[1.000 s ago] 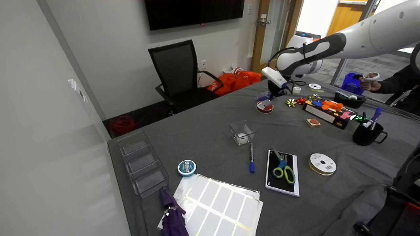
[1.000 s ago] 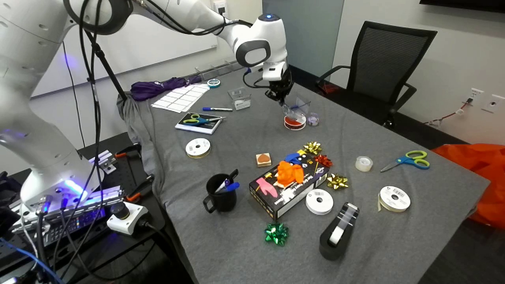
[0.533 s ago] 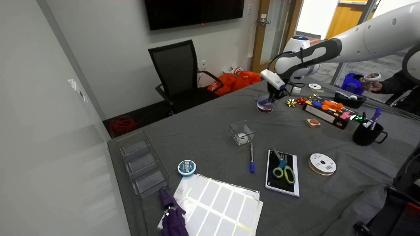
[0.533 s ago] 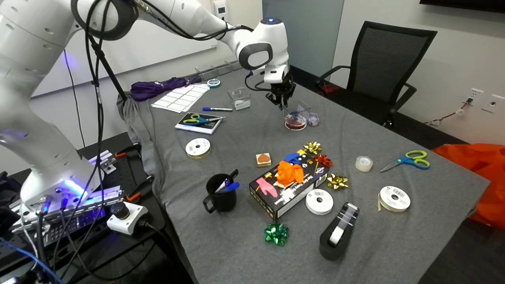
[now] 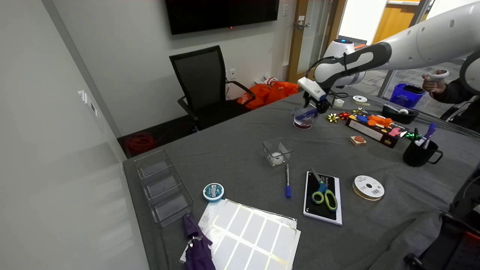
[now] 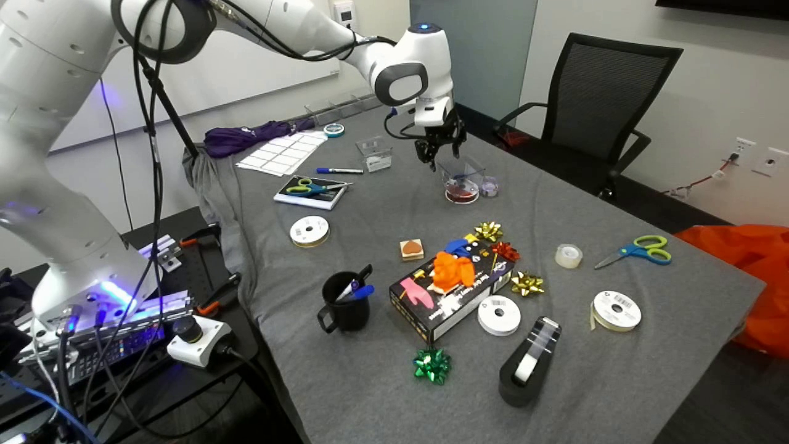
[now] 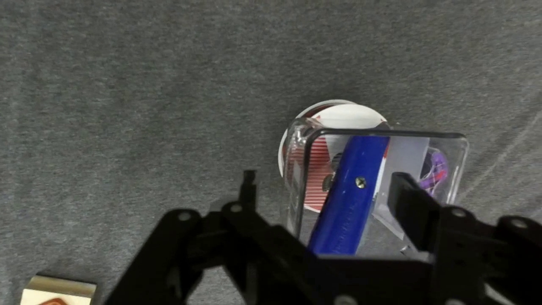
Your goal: Pick up the blue utility knife and place it in the clear bowl then place the clear bowl on top of the orange tape
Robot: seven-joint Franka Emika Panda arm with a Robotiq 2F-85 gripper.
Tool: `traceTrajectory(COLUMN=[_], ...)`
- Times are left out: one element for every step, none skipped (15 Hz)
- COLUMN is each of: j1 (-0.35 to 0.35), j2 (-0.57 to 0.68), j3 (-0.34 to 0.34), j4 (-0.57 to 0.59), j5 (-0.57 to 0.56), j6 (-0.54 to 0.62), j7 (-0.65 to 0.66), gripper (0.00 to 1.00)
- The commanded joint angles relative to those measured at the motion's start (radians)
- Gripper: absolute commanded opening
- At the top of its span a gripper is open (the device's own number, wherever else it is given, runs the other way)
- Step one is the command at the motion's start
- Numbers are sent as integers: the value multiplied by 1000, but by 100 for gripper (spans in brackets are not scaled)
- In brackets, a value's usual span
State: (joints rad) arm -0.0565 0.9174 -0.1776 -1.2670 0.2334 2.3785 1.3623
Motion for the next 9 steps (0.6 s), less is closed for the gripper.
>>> traceTrajectory(j1=[-20,-21,-23,-25,-27,-27,-27,-26,-24], j2=[-82,-106,-124,-147,-168,-187,-206,-226,-243], j3=[25,25,26,28,27,26,25,24,22], j4=[-47,-64,-76,-97,-116,-138,-163,-196,-225], j5=[-12,-19,-22,-24,-27,-29,-32,-37,-42], j6=[-61,-76,-83,-85,-90,-90,-88,-78,-70], j7=[-48,-73,-98,-131,-160,-190,-219,-256,-291], gripper=[100,100,100,100,100,100,100,100,100])
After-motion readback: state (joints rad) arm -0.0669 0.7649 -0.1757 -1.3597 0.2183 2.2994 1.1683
